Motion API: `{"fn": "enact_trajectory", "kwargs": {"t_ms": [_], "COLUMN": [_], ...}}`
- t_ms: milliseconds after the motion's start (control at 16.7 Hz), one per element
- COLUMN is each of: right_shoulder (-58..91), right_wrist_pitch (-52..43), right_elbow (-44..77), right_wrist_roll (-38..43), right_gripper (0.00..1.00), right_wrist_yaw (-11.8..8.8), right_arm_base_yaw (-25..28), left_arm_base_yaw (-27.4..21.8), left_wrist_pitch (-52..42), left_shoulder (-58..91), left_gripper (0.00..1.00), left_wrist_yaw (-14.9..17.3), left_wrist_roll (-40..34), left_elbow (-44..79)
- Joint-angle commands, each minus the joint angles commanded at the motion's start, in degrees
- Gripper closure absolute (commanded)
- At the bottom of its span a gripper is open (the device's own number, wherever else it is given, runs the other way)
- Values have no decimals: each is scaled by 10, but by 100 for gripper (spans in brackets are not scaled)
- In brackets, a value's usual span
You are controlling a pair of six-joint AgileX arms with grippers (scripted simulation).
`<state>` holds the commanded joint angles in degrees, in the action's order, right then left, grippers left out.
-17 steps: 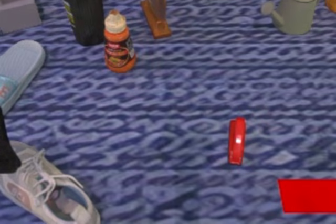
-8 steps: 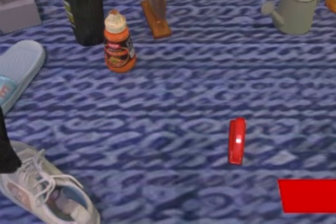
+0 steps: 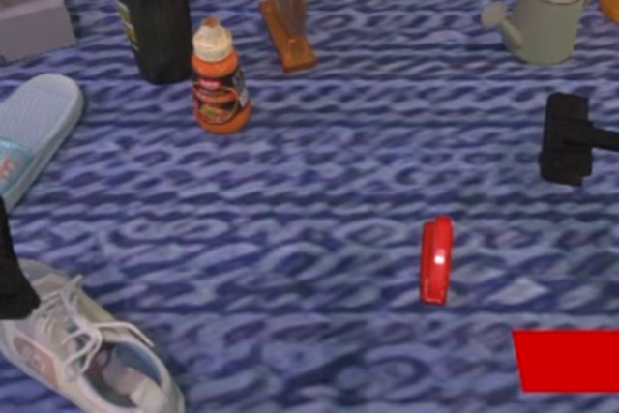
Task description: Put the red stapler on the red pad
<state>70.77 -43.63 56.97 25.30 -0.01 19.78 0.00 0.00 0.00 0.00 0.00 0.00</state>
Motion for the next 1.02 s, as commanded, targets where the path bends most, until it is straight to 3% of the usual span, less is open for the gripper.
{"fn": "enact_trajectory", "kwargs": {"t_ms": [480, 720, 1020], "right_shoulder": [359, 431, 434], "right_wrist_pitch": [-221, -262, -263], "right_elbow": [298, 371, 374], "right_wrist_roll": [132, 161, 162], "right_gripper": [0, 0, 0], "right_wrist_yaw": [-1, -1, -1], "right_arm_base_yaw": [103, 125, 123], "left_arm_base_yaw": [0, 0, 0], "left_wrist_pitch": [0, 0, 0], "left_shoulder": [0, 0, 0], "left_gripper": [0, 0, 0], "left_wrist_yaw": [0, 0, 0], "left_wrist_roll": [0, 0, 0], "left_elbow": [0, 0, 0]}}
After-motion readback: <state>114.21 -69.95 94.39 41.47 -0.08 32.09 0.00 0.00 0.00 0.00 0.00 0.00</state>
